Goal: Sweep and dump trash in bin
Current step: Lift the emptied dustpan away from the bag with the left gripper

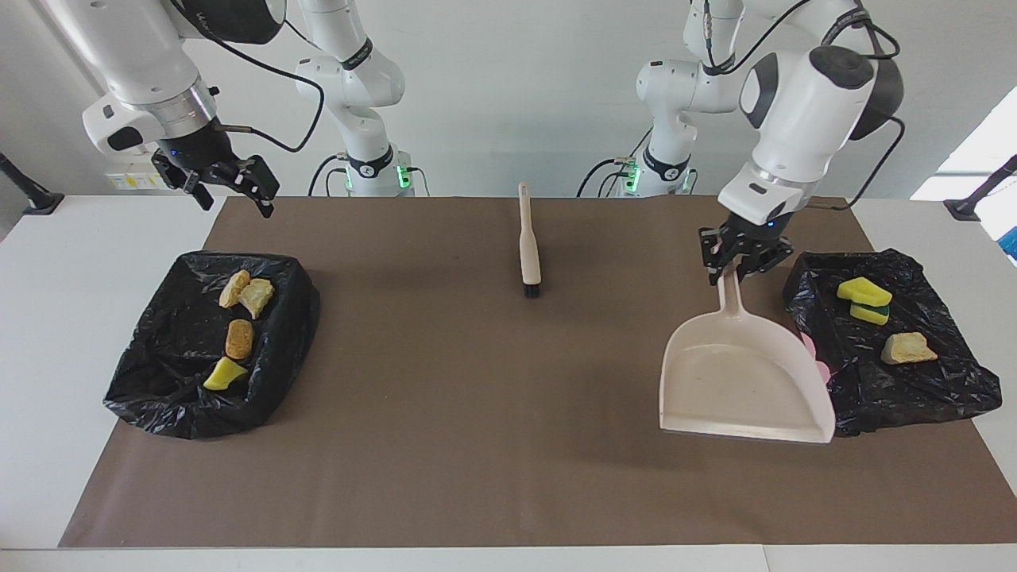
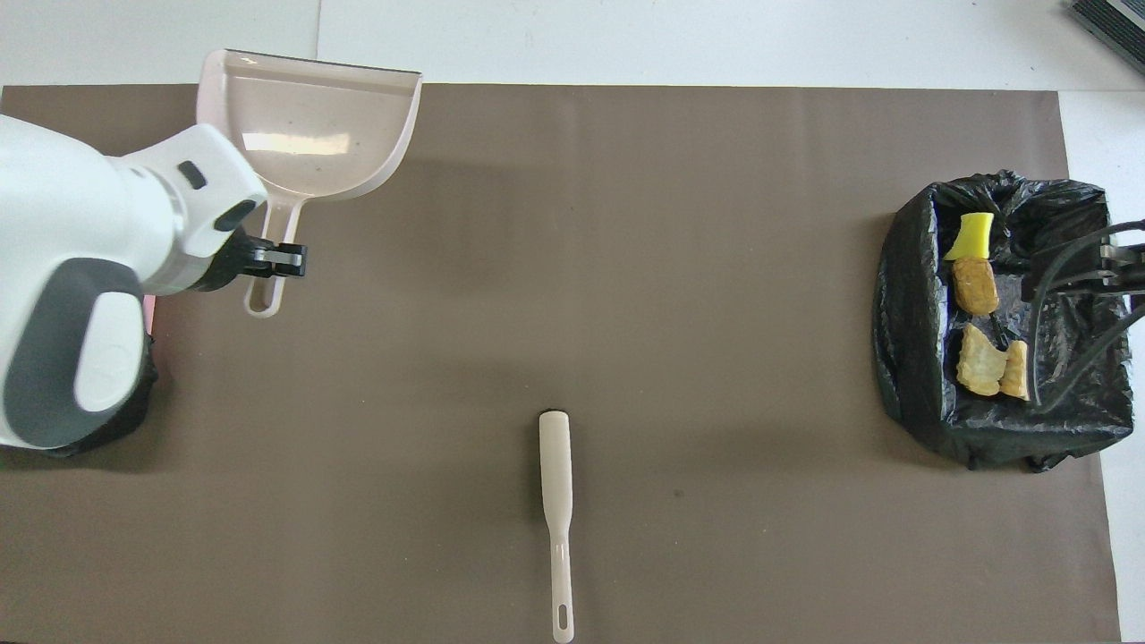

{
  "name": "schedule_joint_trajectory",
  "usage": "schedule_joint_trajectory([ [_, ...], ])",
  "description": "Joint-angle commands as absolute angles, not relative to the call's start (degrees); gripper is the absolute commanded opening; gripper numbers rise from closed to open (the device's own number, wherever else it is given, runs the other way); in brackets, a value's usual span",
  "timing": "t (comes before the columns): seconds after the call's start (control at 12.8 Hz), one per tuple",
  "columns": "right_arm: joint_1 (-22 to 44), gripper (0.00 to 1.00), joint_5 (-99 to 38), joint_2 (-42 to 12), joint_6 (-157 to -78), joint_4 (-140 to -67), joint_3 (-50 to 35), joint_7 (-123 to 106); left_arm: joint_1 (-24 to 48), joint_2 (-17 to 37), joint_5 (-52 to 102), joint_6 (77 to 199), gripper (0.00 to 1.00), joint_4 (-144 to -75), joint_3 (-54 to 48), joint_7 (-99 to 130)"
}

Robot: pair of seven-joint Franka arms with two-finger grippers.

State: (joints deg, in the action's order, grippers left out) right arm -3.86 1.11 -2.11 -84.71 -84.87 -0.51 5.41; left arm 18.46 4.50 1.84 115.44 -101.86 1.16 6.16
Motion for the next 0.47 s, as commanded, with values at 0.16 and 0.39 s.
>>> schedule_joint_trajectory([
  [0.16, -4.13, 1.00, 0.18, -2.02, -83.58, -84.20, -0.79, 6.50, 30.66, 15.89, 2.99, 127.15, 0.00, -101.69, 2.37, 14.84],
  [0.39, -4.13, 1.00, 0.18, -2.02, -83.67, -84.20, -0.79, 6.50, 34.35, 16.79, 7.54, 128.67, 0.00, -101.86, 2.37, 15.56],
])
